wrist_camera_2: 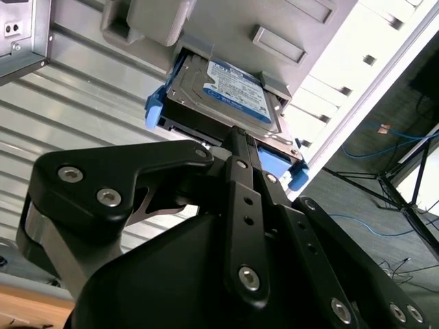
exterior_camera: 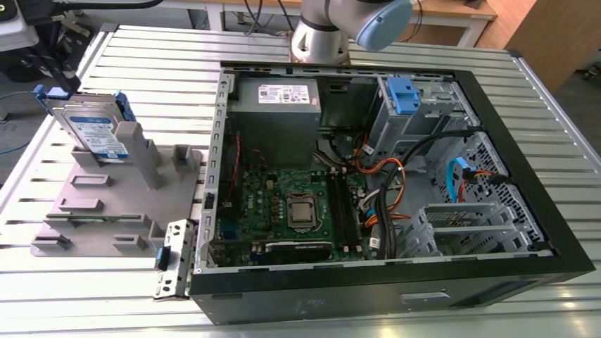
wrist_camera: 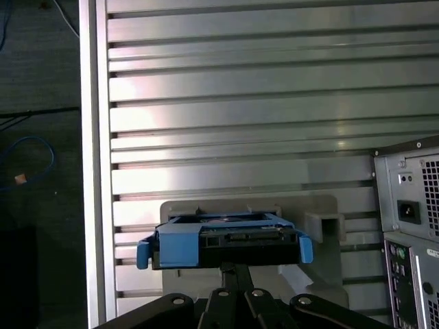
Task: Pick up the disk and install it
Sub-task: 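Reach for the disk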
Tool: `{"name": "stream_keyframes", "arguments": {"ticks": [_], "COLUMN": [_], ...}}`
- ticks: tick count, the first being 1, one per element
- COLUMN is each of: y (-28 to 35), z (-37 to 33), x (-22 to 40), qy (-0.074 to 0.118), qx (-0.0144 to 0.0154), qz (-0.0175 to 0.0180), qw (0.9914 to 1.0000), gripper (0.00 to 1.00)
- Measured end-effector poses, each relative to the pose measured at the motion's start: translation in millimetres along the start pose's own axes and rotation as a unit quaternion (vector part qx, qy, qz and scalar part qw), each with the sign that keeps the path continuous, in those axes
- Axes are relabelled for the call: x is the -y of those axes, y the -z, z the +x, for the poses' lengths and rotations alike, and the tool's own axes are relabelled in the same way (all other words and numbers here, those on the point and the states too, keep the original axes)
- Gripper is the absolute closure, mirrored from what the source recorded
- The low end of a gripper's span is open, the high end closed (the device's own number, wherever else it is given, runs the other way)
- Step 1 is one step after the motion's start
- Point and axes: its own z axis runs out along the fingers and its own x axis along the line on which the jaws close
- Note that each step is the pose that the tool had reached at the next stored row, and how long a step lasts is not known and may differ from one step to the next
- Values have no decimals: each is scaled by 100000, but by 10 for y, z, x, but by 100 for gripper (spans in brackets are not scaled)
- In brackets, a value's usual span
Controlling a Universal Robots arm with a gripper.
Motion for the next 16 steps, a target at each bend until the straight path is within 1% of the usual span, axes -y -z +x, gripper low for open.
{"name": "stream_keyframes", "arguments": {"ticks": [3,5,10,16], "y": [-18,-34,-69,-116], "z": [0,0,4,6], "x": [0,-8,-55,-81], "qy": [-16,-18,-21,-26], "qx": [-196,-273,-300,-344], "qz": [51,93,109,363], "qw": [100000,100000,99999,99999], "gripper": [89,89,89,89]}}
